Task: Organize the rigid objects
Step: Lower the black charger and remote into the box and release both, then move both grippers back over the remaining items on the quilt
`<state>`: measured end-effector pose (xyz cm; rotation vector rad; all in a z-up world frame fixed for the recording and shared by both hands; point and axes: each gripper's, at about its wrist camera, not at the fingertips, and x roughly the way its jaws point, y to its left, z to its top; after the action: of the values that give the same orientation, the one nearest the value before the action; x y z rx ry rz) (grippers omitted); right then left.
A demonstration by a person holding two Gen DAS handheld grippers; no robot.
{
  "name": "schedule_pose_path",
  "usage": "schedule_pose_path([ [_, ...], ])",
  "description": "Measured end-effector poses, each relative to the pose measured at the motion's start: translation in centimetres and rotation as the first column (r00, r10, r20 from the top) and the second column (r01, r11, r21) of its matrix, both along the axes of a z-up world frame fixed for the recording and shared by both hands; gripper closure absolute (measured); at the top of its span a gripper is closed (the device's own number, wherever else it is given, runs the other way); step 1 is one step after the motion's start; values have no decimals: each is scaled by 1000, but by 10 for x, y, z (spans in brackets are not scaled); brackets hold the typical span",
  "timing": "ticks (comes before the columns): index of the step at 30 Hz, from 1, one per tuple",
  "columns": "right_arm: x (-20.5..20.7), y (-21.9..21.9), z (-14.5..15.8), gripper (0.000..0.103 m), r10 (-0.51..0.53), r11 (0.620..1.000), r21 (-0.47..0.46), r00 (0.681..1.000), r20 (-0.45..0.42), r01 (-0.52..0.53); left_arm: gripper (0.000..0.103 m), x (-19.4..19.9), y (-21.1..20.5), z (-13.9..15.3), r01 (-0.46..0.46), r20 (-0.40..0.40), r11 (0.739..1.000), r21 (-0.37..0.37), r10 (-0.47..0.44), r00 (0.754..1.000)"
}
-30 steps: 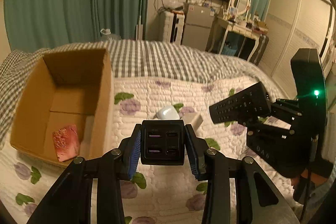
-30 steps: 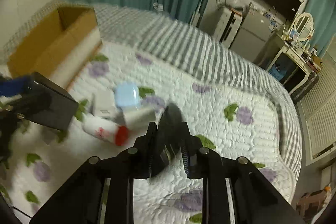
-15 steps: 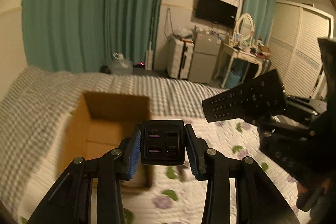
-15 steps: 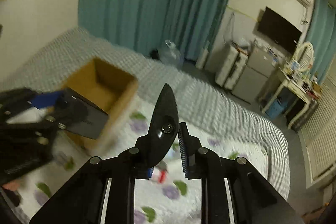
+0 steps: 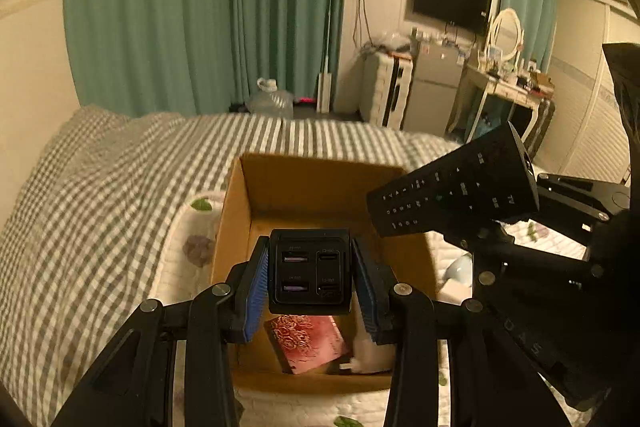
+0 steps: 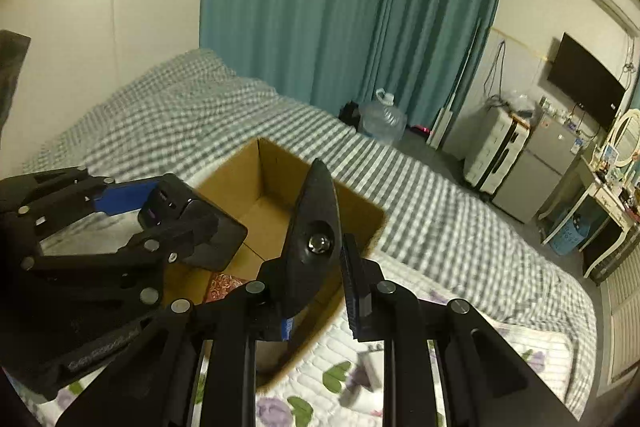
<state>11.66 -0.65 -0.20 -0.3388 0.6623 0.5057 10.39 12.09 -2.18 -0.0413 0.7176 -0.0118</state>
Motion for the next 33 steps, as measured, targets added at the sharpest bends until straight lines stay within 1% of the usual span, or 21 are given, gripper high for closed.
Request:
schedule_pose_path([
  [3, 18, 5, -21, 84, -14, 1000, -15, 1000, -7, 14, 63, 16, 5, -20, 6, -34, 1000, 12, -6, 999],
  [7, 43, 13, -43, 84, -35, 999, -15, 999, -5, 35, 63, 31, 7, -36, 24, -55, 1000, 7, -23, 998],
  [10, 55, 14, -57, 83, -28, 999, -25, 1000, -9, 28, 63, 38, 9, -47, 25, -70, 1000, 10, -25, 997],
  [14, 63, 17, -69, 83, -33, 999, -27, 999, -18, 33, 63, 44, 6, -56, 17, -101, 999, 27, -14, 995],
  [17, 59, 13, -69, 83, -23, 999, 26, 1000, -17, 24, 63, 45, 4, -58, 14, -126, 999, 34, -10, 992],
  [18, 57, 10, -65, 81, -22, 999, 35, 1000, -10, 22, 61, 44, 3, -59, 11, -135, 999, 36, -6, 991],
  [19, 53, 8, -60, 77, -26, 999, 37, 1000, 3, 26, 60, 43, 3, -59, 8, -144, 999, 39, -2, 990],
  [20, 50, 6, -56, 60, -33, 999, 38, 999, 13, 32, 57, 39, 1, -56, 3, -129, 999, 47, 3, 992],
  [21, 47, 2, -51, 44, -40, 998, 48, 999, 21, 39, 51, 36, 1, -52, -6, -108, 998, 62, 13, 994],
  [22, 44, -4, -44, 40, -48, 997, 65, 998, 30, 46, 40, 31, -1, -46, -20, -85, 996, 85, 27, 996],
  [23, 41, -11, -37, 40, -55, 995, 83, 998, 39, 52, 38, 26, -3, -39, -33, -63, 994, 105, 40, 997],
  [25, 34, -26, -23, 37, -65, 993, 105, 997, 51, 60, 38, 18, -7, -28, -46, -47, 993, 112, 52, 998],
  [27, 27, -45, -6, 24, -89, 990, 120, 993, 76, 80, 38, 12, -10, -18, -55, -40, 994, 95, 59, 997],
  [30, 16, -75, 15, 16, -128, 984, 138, 985, 112, 112, 37, 0, -26, -2, -52, -21, 995, 90, 54, 998],
  [33, 4, -105, 32, 11, -155, 979, 154, 978, 141, 133, 35, -10, -48, 11, -35, -3, 994, 99, 36, 999],
])
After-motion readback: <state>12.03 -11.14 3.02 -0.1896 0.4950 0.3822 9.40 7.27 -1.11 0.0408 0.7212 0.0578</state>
